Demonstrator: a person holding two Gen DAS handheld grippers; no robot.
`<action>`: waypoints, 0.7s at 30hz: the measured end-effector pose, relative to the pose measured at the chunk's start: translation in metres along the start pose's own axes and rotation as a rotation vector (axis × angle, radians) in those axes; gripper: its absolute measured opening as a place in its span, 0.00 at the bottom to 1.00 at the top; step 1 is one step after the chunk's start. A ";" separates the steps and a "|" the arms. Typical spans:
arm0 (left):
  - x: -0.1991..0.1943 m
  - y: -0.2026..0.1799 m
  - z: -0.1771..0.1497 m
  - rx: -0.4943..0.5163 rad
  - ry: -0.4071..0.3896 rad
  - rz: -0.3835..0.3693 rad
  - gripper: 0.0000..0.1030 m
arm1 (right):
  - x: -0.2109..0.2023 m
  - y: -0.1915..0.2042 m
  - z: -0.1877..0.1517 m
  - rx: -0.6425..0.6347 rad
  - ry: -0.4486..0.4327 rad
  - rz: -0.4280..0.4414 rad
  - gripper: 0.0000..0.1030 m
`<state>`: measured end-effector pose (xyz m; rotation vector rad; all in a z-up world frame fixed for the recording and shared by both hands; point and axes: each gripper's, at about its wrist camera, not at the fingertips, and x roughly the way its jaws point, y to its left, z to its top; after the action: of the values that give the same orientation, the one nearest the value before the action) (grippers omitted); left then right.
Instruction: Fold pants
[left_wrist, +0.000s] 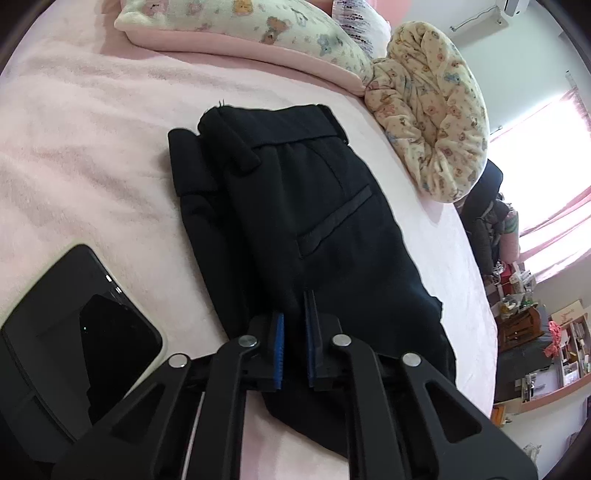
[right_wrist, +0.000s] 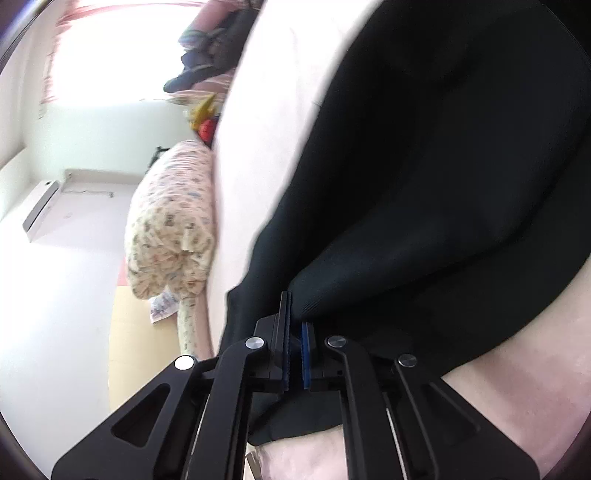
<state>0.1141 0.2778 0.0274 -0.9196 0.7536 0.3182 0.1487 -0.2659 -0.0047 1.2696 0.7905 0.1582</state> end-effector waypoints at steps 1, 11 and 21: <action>-0.003 -0.001 0.001 0.005 -0.005 -0.008 0.07 | -0.004 0.003 0.000 -0.011 -0.003 0.013 0.05; -0.030 0.007 -0.015 0.048 -0.052 -0.036 0.07 | -0.037 -0.010 -0.026 -0.121 -0.021 -0.022 0.04; -0.054 0.020 -0.039 0.132 -0.186 0.039 0.56 | -0.054 -0.040 -0.035 -0.150 0.148 -0.087 0.10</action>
<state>0.0477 0.2613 0.0390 -0.7408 0.6146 0.3785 0.0753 -0.2798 -0.0194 1.0890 0.9422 0.2394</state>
